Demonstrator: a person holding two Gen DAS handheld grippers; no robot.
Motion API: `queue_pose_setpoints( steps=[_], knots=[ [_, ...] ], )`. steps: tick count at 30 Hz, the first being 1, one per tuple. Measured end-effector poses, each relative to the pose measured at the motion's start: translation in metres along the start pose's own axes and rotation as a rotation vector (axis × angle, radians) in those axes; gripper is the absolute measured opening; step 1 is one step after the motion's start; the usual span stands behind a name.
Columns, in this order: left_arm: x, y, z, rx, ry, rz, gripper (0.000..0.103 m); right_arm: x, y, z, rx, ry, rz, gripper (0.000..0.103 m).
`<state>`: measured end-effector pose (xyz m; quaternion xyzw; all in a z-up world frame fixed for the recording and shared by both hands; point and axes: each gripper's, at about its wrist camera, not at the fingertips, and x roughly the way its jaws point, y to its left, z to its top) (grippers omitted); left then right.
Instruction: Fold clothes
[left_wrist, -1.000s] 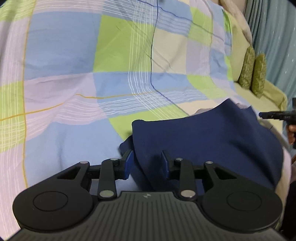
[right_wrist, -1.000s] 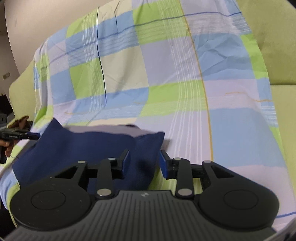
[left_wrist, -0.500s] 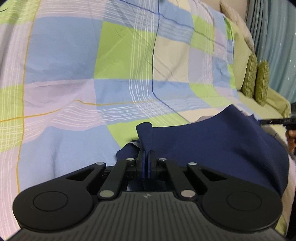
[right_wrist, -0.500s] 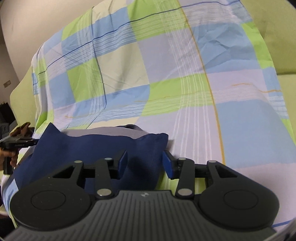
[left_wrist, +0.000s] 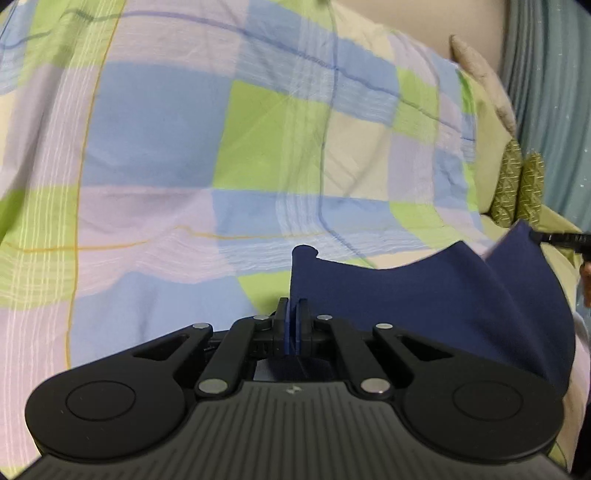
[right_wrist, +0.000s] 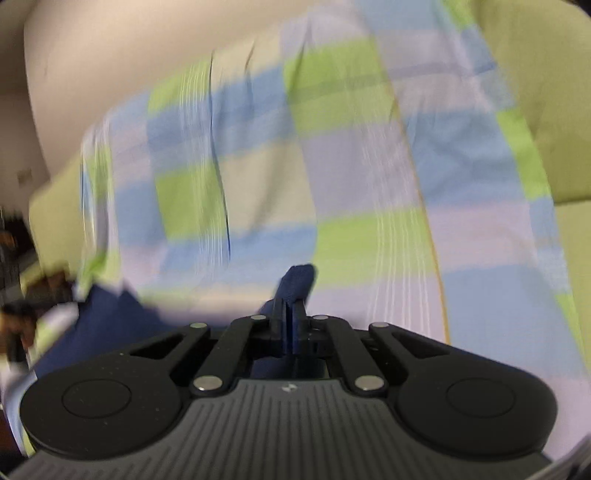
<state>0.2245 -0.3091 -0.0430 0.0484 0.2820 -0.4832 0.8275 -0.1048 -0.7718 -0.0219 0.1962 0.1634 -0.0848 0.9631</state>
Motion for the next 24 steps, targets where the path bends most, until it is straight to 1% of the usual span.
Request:
queue_pose_setpoints(
  steps=[1, 3, 4, 7, 9, 11, 12, 13, 15, 16, 17, 18, 20, 21, 22, 23, 24],
  knots=[
    [0.005, 0.002, -0.002, -0.006, 0.014, 0.012, 0.000, 0.009, -0.006, 0.000, 0.003, 0.022, -0.025, 0.001],
    [0.019, 0.007, -0.009, -0.030, 0.057, 0.033, 0.000, 0.029, -0.017, -0.007, -0.011, 0.099, -0.080, 0.001],
    [0.025, 0.009, -0.013, -0.044, 0.076, 0.041, 0.000, 0.034, -0.020, -0.012, -0.011, 0.126, -0.092, 0.001],
    [0.025, 0.008, -0.015, -0.052, 0.066, 0.047, 0.000, 0.043, -0.024, -0.028, -0.013, 0.176, -0.117, 0.001],
    [0.024, 0.007, -0.013, -0.045, 0.075, 0.044, 0.000, 0.040, -0.024, -0.030, -0.012, 0.181, -0.129, 0.003],
    [0.018, 0.008, -0.009, -0.036, 0.080, 0.046, 0.007, 0.032, -0.016, -0.025, -0.055, 0.157, -0.171, 0.010],
    [0.012, 0.006, -0.004, -0.022, 0.062, 0.058, 0.011, 0.027, -0.011, -0.021, -0.084, 0.138, -0.191, 0.011],
    [0.006, 0.004, -0.001, -0.004, 0.048, 0.075, 0.011, 0.021, -0.005, -0.016, -0.110, 0.120, -0.195, 0.013],
    [0.000, -0.001, 0.004, 0.038, 0.034, 0.114, 0.011, 0.012, 0.011, -0.009, -0.165, 0.098, -0.174, 0.020],
    [-0.004, -0.005, 0.007, 0.071, 0.027, 0.124, 0.011, 0.010, 0.021, -0.007, -0.202, 0.097, -0.152, 0.026],
    [-0.004, -0.009, 0.009, 0.094, 0.024, 0.121, 0.011, 0.009, 0.032, -0.005, -0.238, 0.095, -0.130, 0.027],
    [-0.003, -0.016, 0.013, 0.130, 0.023, 0.100, 0.011, 0.010, 0.043, -0.005, -0.280, 0.103, -0.100, 0.028],
    [0.000, -0.029, 0.021, 0.197, 0.022, 0.053, 0.015, 0.016, 0.068, -0.005, -0.373, 0.133, -0.030, 0.028],
    [0.007, -0.035, 0.023, 0.214, 0.036, 0.013, 0.019, 0.020, 0.080, -0.005, -0.418, 0.152, 0.008, 0.029],
    [0.016, -0.043, 0.027, 0.241, 0.054, -0.031, 0.027, 0.027, 0.091, -0.005, -0.456, 0.176, 0.045, 0.031],
    [0.023, -0.049, 0.028, 0.269, 0.066, -0.055, 0.038, 0.035, 0.101, -0.006, -0.486, 0.201, 0.078, 0.037],
    [0.034, -0.060, 0.030, 0.322, 0.080, -0.095, 0.042, 0.045, 0.111, -0.008, -0.513, 0.225, 0.111, 0.040]
  ],
)
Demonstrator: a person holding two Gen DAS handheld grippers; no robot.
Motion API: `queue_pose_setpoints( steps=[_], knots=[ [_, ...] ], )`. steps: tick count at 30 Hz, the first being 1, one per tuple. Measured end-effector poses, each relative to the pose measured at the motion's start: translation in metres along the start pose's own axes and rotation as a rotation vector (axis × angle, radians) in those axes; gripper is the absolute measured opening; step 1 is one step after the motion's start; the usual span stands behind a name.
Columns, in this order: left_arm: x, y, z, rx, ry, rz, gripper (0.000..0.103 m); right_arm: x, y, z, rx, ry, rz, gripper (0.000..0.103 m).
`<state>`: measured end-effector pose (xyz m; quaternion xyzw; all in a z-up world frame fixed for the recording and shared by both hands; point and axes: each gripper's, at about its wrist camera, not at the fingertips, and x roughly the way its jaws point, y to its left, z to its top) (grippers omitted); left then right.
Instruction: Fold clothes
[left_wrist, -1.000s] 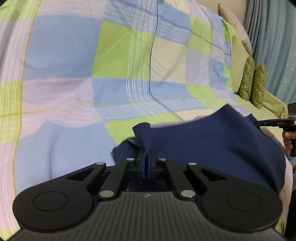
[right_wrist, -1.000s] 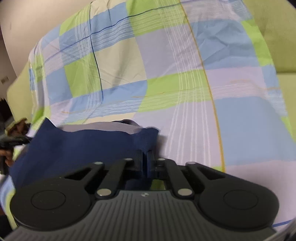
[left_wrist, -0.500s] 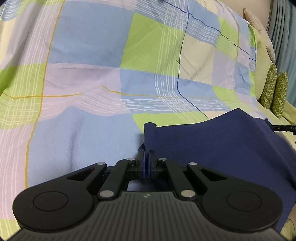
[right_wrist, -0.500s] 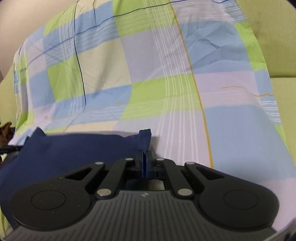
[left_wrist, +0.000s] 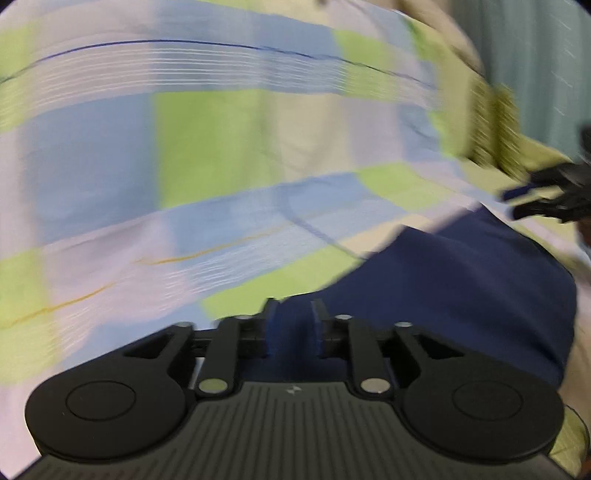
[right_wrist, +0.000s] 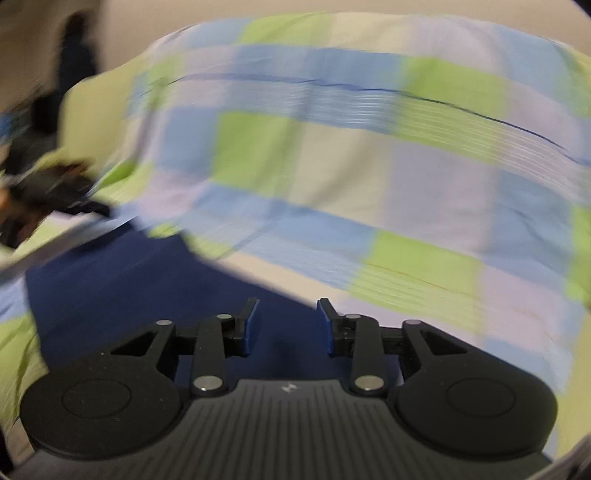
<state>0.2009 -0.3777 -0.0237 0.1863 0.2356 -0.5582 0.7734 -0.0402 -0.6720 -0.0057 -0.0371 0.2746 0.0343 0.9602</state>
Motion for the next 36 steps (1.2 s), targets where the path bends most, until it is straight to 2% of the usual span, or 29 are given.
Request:
queue_pose_setpoints(
  steps=[1, 2, 4, 6, 7, 8, 9, 10, 11, 16, 19, 22, 24, 26, 27, 28, 29, 31, 33, 34, 36],
  knots=[
    [0.009, -0.005, 0.004, 0.040, 0.006, -0.023, 0.047, 0.010, 0.008, 0.004, -0.035, 0.015, 0.028, 0.047],
    [0.015, -0.006, 0.005, 0.062, 0.007, -0.024, 0.050, 0.019, 0.016, 0.008, -0.077, 0.026, 0.048, 0.050],
    [0.029, -0.006, 0.006, 0.089, 0.003, -0.041, 0.057, 0.035, 0.028, 0.015, -0.136, 0.052, 0.074, 0.050],
    [0.040, -0.006, 0.006, 0.106, 0.035, -0.084, 0.057, 0.050, 0.030, 0.017, -0.146, 0.081, 0.101, 0.050],
    [0.043, -0.009, 0.004, 0.126, 0.049, -0.098, 0.048, 0.058, 0.031, 0.018, -0.151, 0.096, 0.115, 0.048],
    [0.043, -0.011, 0.004, 0.136, 0.051, -0.095, 0.029, 0.066, 0.031, 0.018, -0.151, 0.114, 0.122, 0.038],
    [0.040, -0.013, 0.002, 0.151, 0.042, -0.077, 0.014, 0.072, 0.030, 0.019, -0.144, 0.126, 0.116, 0.028],
    [0.037, -0.016, 0.001, 0.165, 0.034, -0.060, 0.008, 0.075, 0.029, 0.020, -0.133, 0.133, 0.106, 0.002],
    [0.035, -0.018, -0.001, 0.173, 0.025, -0.043, 0.008, 0.077, 0.028, 0.020, -0.132, 0.136, 0.098, 0.000],
    [0.048, -0.005, -0.004, 0.068, 0.022, -0.004, 0.008, 0.085, 0.021, 0.024, -0.147, 0.124, 0.042, 0.000],
    [0.053, 0.005, -0.007, 0.003, 0.041, 0.046, 0.006, 0.086, 0.005, 0.022, -0.055, 0.105, -0.006, 0.000],
    [0.051, 0.019, -0.011, -0.065, 0.061, 0.092, 0.006, 0.087, -0.009, 0.013, 0.045, 0.140, -0.034, 0.000],
    [0.035, 0.021, -0.011, -0.069, 0.037, 0.121, 0.007, 0.071, -0.013, 0.013, 0.080, 0.116, -0.072, 0.002],
    [0.015, 0.016, -0.011, -0.047, 0.008, 0.143, 0.008, 0.038, -0.008, 0.018, 0.055, 0.062, -0.105, 0.012],
    [-0.008, 0.003, -0.014, 0.004, -0.024, 0.137, 0.011, 0.021, -0.002, 0.019, 0.028, 0.045, -0.110, 0.018],
    [-0.020, -0.010, -0.016, 0.050, -0.041, 0.133, 0.026, 0.004, 0.006, 0.018, -0.013, 0.034, -0.123, 0.030],
    [-0.031, -0.023, -0.020, 0.096, -0.054, 0.132, 0.043, -0.010, 0.015, 0.017, -0.057, 0.028, -0.137, 0.031],
    [-0.061, -0.061, -0.034, 0.253, -0.095, 0.124, 0.049, -0.035, 0.034, 0.011, -0.150, 0.030, -0.154, 0.033],
    [-0.088, -0.111, -0.057, 0.431, -0.119, 0.095, 0.054, -0.068, 0.079, -0.007, -0.323, 0.043, -0.183, 0.040],
    [-0.096, -0.139, -0.073, 0.544, -0.113, 0.084, 0.055, -0.075, 0.089, -0.012, -0.361, 0.051, -0.187, 0.046],
    [-0.096, -0.176, -0.096, 0.704, -0.098, 0.109, 0.055, -0.091, 0.117, -0.028, -0.452, 0.071, -0.200, 0.049]
  ],
)
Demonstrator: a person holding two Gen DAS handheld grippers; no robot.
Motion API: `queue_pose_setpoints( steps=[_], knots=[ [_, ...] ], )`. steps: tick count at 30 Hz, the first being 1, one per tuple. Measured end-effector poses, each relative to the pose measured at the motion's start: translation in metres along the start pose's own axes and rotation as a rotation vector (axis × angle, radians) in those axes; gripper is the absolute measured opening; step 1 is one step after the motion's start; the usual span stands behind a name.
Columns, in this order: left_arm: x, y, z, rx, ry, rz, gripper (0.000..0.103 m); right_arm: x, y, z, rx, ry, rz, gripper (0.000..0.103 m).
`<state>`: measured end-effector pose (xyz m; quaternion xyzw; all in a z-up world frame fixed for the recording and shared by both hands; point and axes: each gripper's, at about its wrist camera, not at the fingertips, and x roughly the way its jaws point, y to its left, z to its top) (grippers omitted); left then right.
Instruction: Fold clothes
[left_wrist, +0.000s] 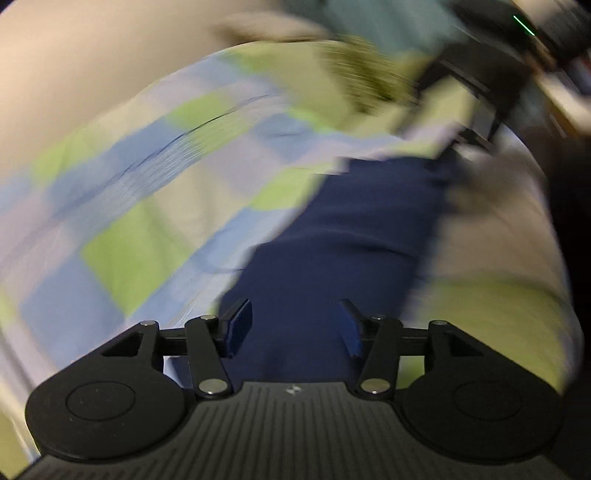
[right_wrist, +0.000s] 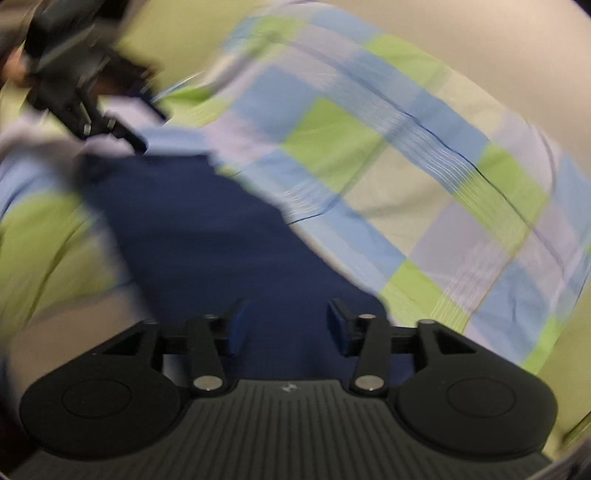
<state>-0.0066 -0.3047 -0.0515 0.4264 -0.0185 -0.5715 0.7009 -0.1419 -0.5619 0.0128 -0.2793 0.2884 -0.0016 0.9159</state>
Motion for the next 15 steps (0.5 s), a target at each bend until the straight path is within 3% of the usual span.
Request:
queue_pose_setpoints(
  steps=[4, 6, 7, 8, 10, 11, 15],
  knots=[
    [0.019, -0.058, 0.008, 0.216, 0.043, 0.054, 0.056, -0.006, 0.058, 0.000, -0.149, 0.027, -0.033, 0.049],
    [0.032, -0.063, 0.009, 0.213, 0.052, 0.051, 0.051, 0.007, 0.075, 0.005, -0.235, 0.032, -0.053, 0.049],
    [0.040, -0.063, 0.010, 0.214, 0.062, 0.064, 0.034, 0.013, 0.083, 0.008, -0.278, 0.034, -0.062, 0.049],
    [0.045, -0.060, 0.010, 0.217, 0.074, 0.075, 0.025, 0.019, 0.089, 0.010, -0.316, 0.037, -0.074, 0.049],
    [0.052, -0.049, 0.007, 0.193, 0.090, 0.084, 0.020, 0.045, 0.101, 0.014, -0.429, 0.082, -0.104, 0.045],
    [0.054, -0.047, 0.005, 0.182, 0.093, 0.084, 0.020, 0.052, 0.101, 0.013, -0.451, 0.102, -0.107, 0.023],
    [0.041, -0.035, -0.014, 0.133, 0.094, 0.069, 0.020, 0.045, 0.077, -0.005, -0.442, 0.127, -0.145, 0.019]
  ],
)
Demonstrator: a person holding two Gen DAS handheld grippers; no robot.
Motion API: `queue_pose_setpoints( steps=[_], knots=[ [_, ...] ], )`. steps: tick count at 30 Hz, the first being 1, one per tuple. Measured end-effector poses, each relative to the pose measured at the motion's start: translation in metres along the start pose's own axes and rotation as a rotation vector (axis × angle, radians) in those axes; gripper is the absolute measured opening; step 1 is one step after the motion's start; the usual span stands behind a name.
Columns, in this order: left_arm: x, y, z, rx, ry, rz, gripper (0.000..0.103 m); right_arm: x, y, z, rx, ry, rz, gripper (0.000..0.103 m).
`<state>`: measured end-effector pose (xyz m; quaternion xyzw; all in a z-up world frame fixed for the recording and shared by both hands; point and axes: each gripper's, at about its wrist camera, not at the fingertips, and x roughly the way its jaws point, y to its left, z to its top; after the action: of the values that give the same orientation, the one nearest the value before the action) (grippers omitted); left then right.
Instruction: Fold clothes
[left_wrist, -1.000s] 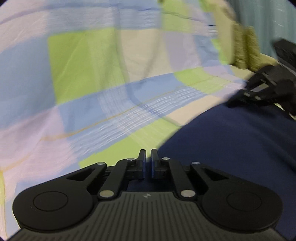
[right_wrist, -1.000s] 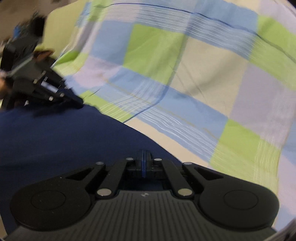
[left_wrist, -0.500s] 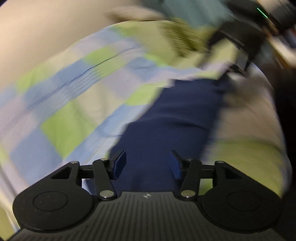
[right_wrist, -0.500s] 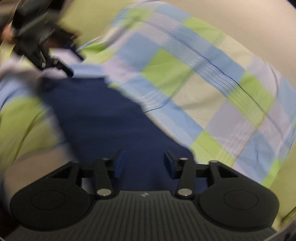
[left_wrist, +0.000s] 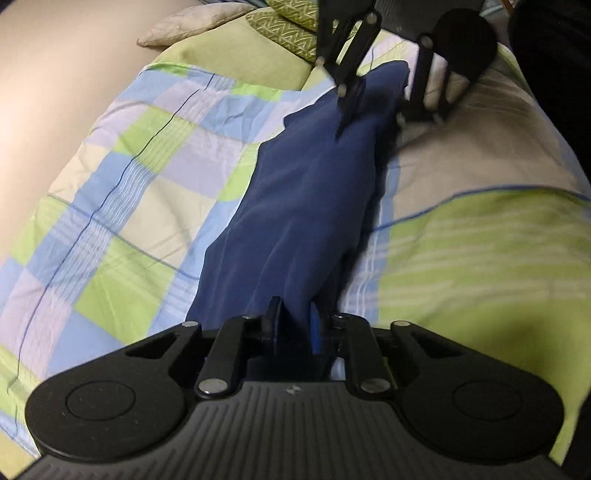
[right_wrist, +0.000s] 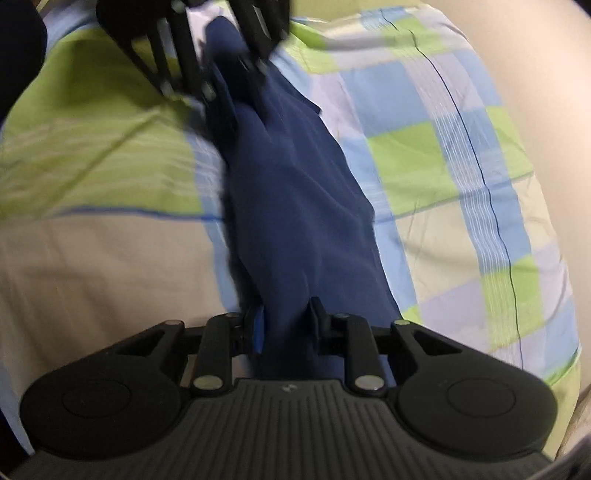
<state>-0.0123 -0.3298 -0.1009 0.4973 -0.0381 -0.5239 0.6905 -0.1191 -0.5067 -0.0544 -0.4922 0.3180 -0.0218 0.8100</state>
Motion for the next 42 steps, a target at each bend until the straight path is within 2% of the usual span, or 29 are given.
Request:
queue_pose_setpoints(
  steps=[4, 6, 9, 10, 11, 13, 16, 18, 19, 22, 23, 26, 27, 29, 30, 31, 32, 34, 36, 37, 38, 40, 42],
  knots=[
    [-0.009, -0.002, -0.006, -0.057, -0.009, -0.049, 0.021, -0.006, -0.005, -0.038, 0.022, 0.019, 0.021, 0.021],
    [-0.018, -0.004, -0.005, -0.038, -0.013, -0.041, 0.023, -0.008, -0.002, -0.040, 0.018, 0.025, 0.021, 0.023],
    [-0.040, -0.004, -0.010, 0.016, -0.022, 0.023, 0.028, -0.022, 0.001, -0.037, 0.033, 0.022, -0.001, 0.033],
    [-0.044, -0.004, -0.013, 0.035, -0.019, 0.044, 0.033, -0.027, 0.002, -0.036, 0.039, 0.020, -0.010, 0.038],
    [-0.043, -0.003, -0.017, 0.053, 0.004, 0.049, 0.034, -0.030, 0.004, -0.036, 0.040, 0.017, -0.016, 0.044],
    [-0.036, -0.005, -0.026, 0.104, 0.043, 0.041, 0.034, -0.033, 0.010, -0.037, 0.027, 0.015, -0.036, 0.045],
    [-0.023, -0.012, -0.034, 0.195, 0.084, 0.046, 0.034, -0.023, 0.011, -0.035, 0.035, 0.032, -0.024, 0.045],
    [-0.017, -0.006, -0.041, 0.141, 0.126, 0.052, 0.033, -0.016, 0.009, -0.036, 0.032, 0.037, -0.030, 0.042],
    [-0.016, 0.003, -0.046, 0.064, 0.147, 0.043, 0.032, -0.012, 0.005, -0.038, 0.042, 0.051, -0.033, 0.039],
    [-0.020, 0.005, -0.055, 0.001, 0.160, 0.050, 0.024, -0.006, -0.025, -0.069, 0.153, 0.149, -0.008, 0.027],
    [-0.021, 0.004, -0.055, -0.009, 0.163, 0.052, 0.023, -0.007, -0.029, -0.077, 0.157, 0.173, -0.008, 0.021],
    [-0.028, 0.000, -0.050, 0.005, 0.163, 0.074, 0.023, -0.016, -0.028, -0.084, 0.135, 0.172, -0.020, 0.020],
    [-0.034, -0.004, -0.046, 0.035, 0.154, 0.101, 0.026, -0.019, -0.024, -0.081, 0.111, 0.171, -0.029, 0.021],
    [-0.041, -0.011, -0.041, 0.091, 0.134, 0.144, 0.032, -0.031, -0.008, -0.070, 0.040, 0.144, -0.065, 0.038],
    [-0.044, -0.015, -0.038, 0.131, 0.114, 0.163, 0.036, -0.034, -0.005, -0.068, 0.028, 0.128, -0.076, 0.039],
    [-0.044, -0.018, -0.035, 0.167, 0.097, 0.178, 0.046, -0.039, 0.000, -0.063, 0.012, 0.101, -0.092, 0.040],
    [-0.040, -0.017, -0.034, 0.183, 0.093, 0.177, 0.049, -0.043, 0.005, -0.058, -0.003, 0.075, -0.103, 0.040],
    [-0.028, -0.014, -0.032, 0.182, 0.098, 0.159, 0.049, -0.042, 0.016, -0.045, -0.038, 0.040, -0.106, 0.039],
    [-0.014, -0.004, -0.031, 0.131, 0.145, 0.110, 0.036, -0.034, 0.021, -0.038, -0.057, 0.037, -0.095, 0.027],
    [-0.010, -0.001, -0.033, 0.103, 0.166, 0.079, 0.022, -0.031, 0.017, -0.038, -0.037, 0.044, -0.079, 0.017],
    [-0.010, -0.001, -0.035, 0.096, 0.174, 0.070, 0.012, -0.029, 0.011, -0.041, -0.006, 0.052, -0.057, 0.015],
    [-0.016, -0.005, -0.038, 0.084, 0.196, 0.065, 0.005, -0.029, 0.002, -0.049, 0.014, 0.063, -0.040, 0.013],
    [-0.025, -0.007, -0.039, 0.050, 0.202, 0.070, 0.005, -0.032, -0.004, -0.064, 0.019, 0.082, -0.036, 0.010]
  ],
)
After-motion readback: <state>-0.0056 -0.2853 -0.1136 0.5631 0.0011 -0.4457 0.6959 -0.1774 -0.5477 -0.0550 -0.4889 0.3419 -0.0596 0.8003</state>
